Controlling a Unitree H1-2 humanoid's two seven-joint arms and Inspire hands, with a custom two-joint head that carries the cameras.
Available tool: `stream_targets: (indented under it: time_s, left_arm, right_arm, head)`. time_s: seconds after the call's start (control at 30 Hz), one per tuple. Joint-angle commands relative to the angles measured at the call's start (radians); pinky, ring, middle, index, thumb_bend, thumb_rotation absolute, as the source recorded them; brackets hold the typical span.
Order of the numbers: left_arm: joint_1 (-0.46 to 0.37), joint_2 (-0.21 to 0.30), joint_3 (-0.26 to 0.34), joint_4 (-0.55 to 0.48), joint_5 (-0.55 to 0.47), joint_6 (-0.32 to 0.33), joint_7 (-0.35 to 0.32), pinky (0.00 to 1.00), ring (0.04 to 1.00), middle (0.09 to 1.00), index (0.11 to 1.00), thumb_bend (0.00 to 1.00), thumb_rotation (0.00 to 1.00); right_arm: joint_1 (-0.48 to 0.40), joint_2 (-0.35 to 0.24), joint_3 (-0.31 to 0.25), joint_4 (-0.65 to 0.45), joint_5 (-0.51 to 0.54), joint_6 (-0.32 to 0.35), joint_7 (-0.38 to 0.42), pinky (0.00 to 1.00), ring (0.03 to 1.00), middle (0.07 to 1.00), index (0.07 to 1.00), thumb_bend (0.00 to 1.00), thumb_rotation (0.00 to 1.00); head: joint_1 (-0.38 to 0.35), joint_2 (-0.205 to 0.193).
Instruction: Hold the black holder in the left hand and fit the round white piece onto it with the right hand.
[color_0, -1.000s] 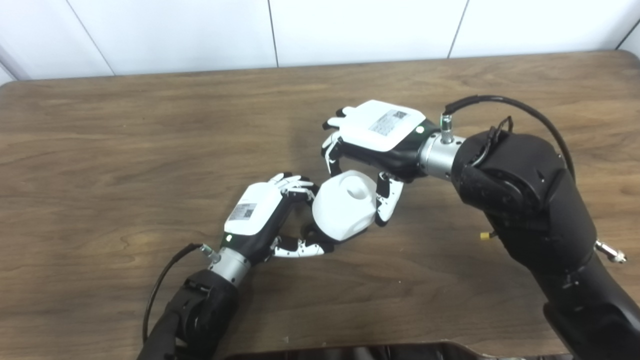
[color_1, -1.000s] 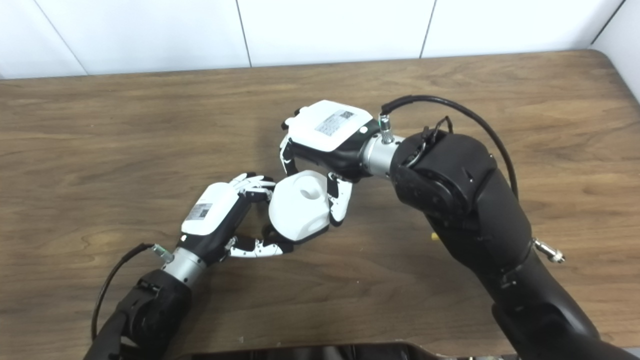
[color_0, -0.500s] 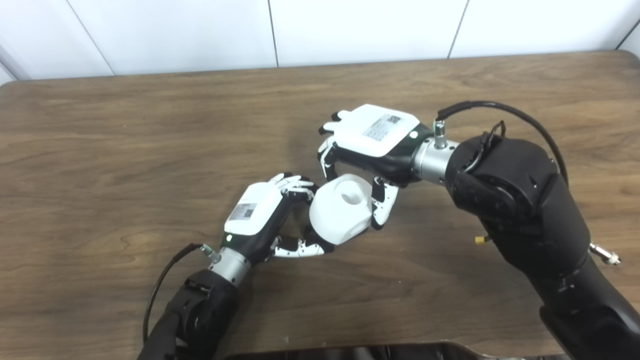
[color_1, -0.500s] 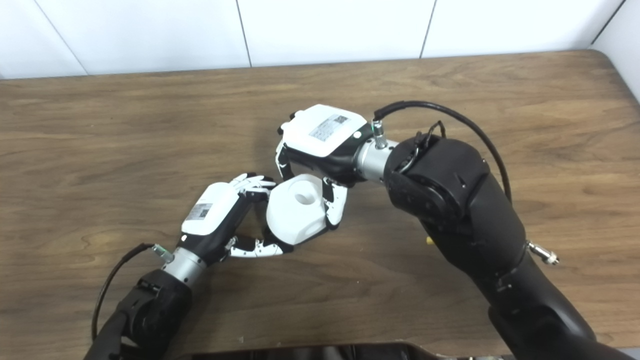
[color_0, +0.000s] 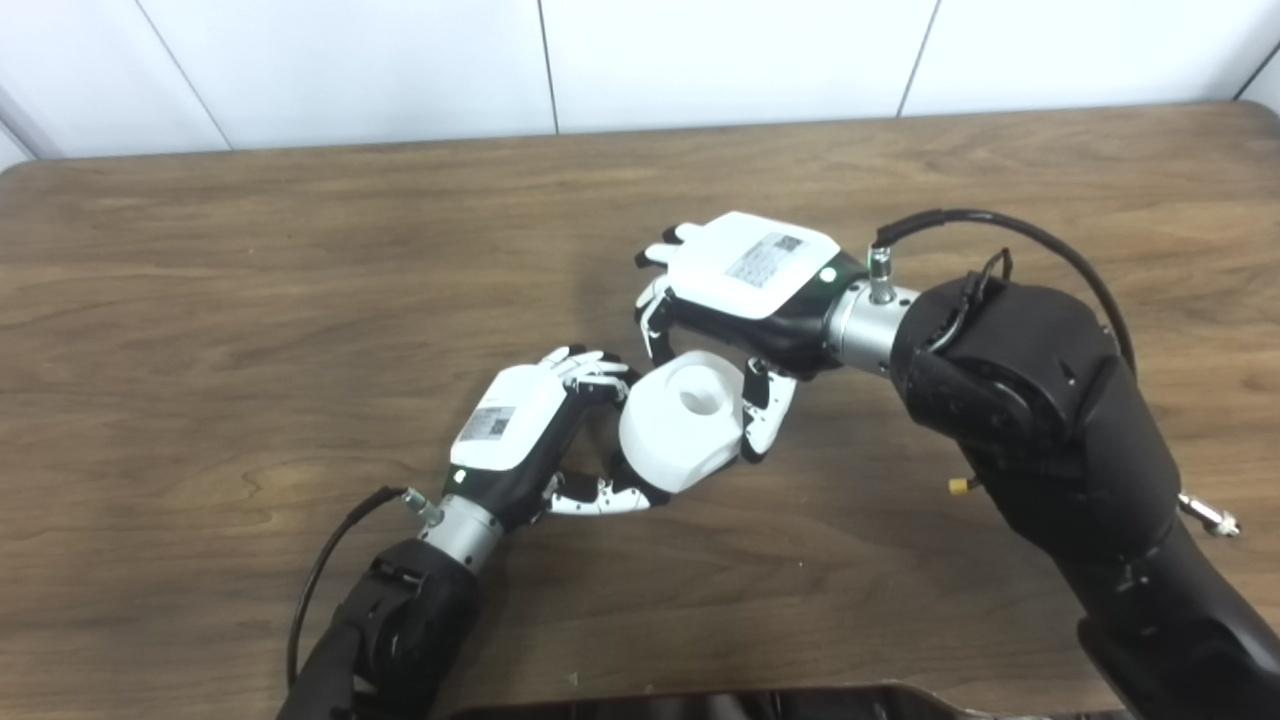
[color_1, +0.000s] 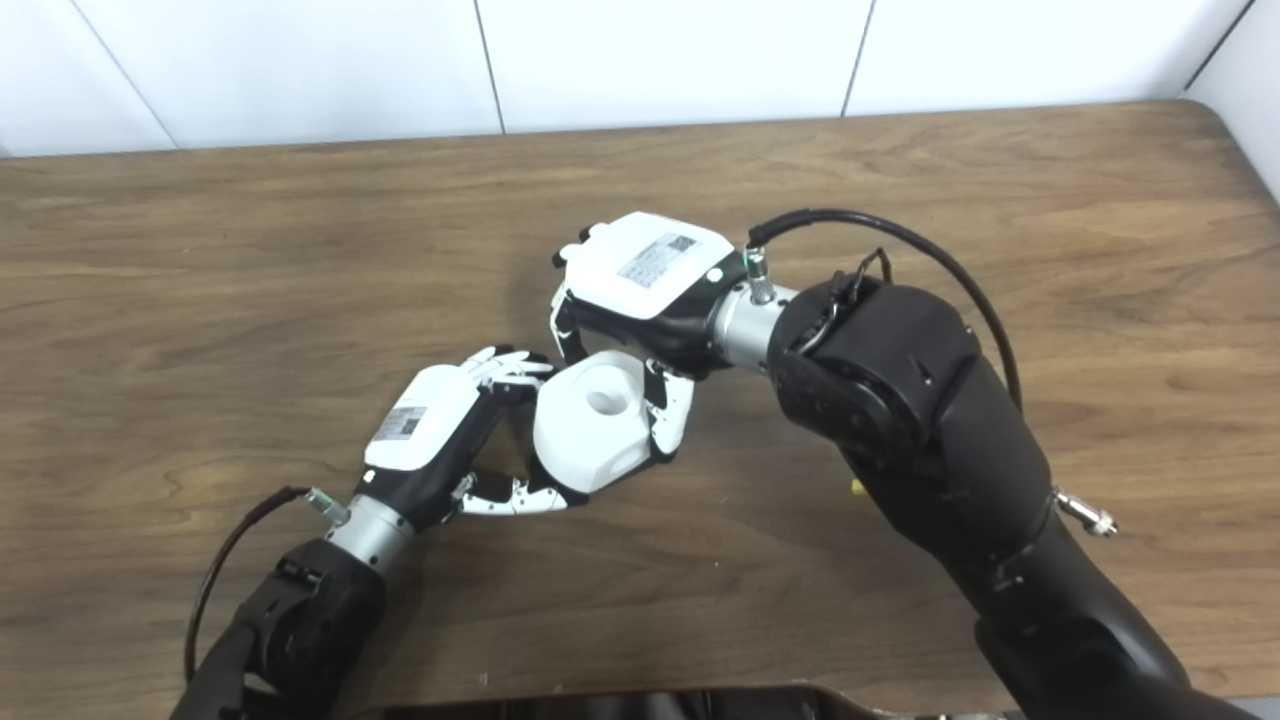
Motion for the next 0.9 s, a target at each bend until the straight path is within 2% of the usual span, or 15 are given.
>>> stream_targets:
  time_s: [0.0,0.87]
  left_arm:
    - [0.035,0.015,-0.003,0.03,0.025,0.068,-0.052,0.92,0.845,0.778,0.485,0.52,0.06]
    - [0.032,0.002,-0.007,0.036,0.033,0.071,-0.051,0.92,0.846,0.778,0.484,0.52,0.06]
  right_arm:
    - [-0.023,0.013,-0.01,-0.032,0.008,0.002,-0.011,1.0,0.962,0.819,0.481,0.52,0.13]
    - [-0.016,0.024,-0.009,-0.032,0.016,0.003,-0.009,1.0,0.961,0.821,0.48,0.52,0.13]
  head:
    - [0.0,0.001]
    - [0.014,0.003]
